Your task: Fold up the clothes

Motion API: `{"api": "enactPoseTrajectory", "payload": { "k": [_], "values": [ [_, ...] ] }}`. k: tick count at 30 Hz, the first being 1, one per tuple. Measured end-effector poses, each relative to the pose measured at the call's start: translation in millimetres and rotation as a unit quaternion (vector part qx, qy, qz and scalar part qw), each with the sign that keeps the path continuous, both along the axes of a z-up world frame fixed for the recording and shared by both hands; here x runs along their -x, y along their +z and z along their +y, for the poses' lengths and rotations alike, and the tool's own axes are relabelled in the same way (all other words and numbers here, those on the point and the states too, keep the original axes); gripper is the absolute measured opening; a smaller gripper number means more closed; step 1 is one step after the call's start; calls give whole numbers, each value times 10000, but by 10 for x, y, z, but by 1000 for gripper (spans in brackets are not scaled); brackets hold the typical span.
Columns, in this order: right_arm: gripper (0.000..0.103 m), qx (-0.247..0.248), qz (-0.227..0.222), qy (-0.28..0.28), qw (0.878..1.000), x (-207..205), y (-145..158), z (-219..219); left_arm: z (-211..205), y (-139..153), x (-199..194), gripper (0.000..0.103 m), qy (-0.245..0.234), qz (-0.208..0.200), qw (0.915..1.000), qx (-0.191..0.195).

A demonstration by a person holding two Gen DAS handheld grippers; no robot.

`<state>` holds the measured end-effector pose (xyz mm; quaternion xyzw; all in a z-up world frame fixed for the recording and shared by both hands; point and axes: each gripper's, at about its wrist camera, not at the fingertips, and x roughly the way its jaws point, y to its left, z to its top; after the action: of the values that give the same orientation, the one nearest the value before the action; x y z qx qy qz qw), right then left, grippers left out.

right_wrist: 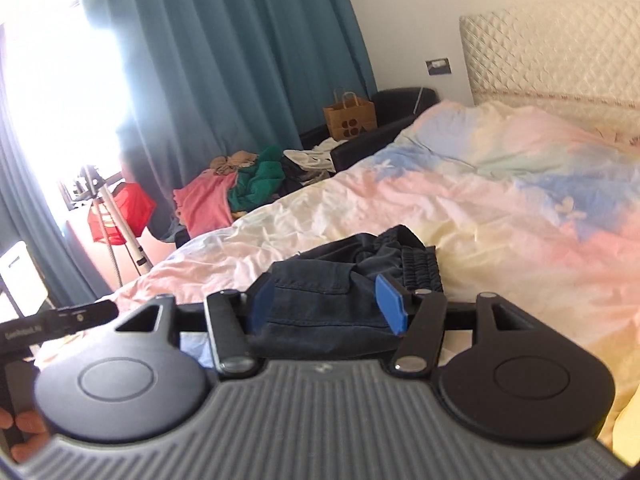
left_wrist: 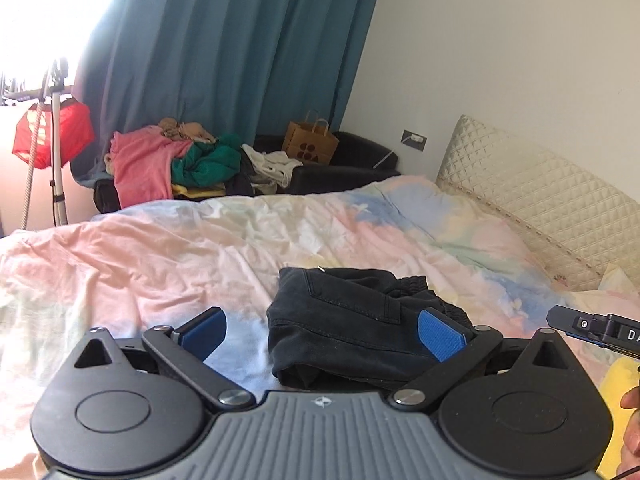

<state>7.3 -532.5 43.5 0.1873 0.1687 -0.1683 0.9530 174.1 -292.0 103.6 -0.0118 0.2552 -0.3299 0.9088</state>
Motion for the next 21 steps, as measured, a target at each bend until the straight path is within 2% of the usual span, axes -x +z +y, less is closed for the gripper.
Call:
{"api": "enactPoseTrajectory", "payload": {
  "k": [2,6,14,21],
  "values": [
    [90,234,-71,98,9997,117,201,177,120,138,181,103,37,-70,10000,11],
    [103,585,-235,133,9979,382,428,501,356,339,579,103,18,-267,9996,-33],
    [103,850,-566,276,9944,897,533,1019,847,455,1311,103,175,-636,9978,66],
    [103,1193,-551,272,9910,1118,341,1348,1229,421,1806,103,213,-799,9964,192]
  ]
}}
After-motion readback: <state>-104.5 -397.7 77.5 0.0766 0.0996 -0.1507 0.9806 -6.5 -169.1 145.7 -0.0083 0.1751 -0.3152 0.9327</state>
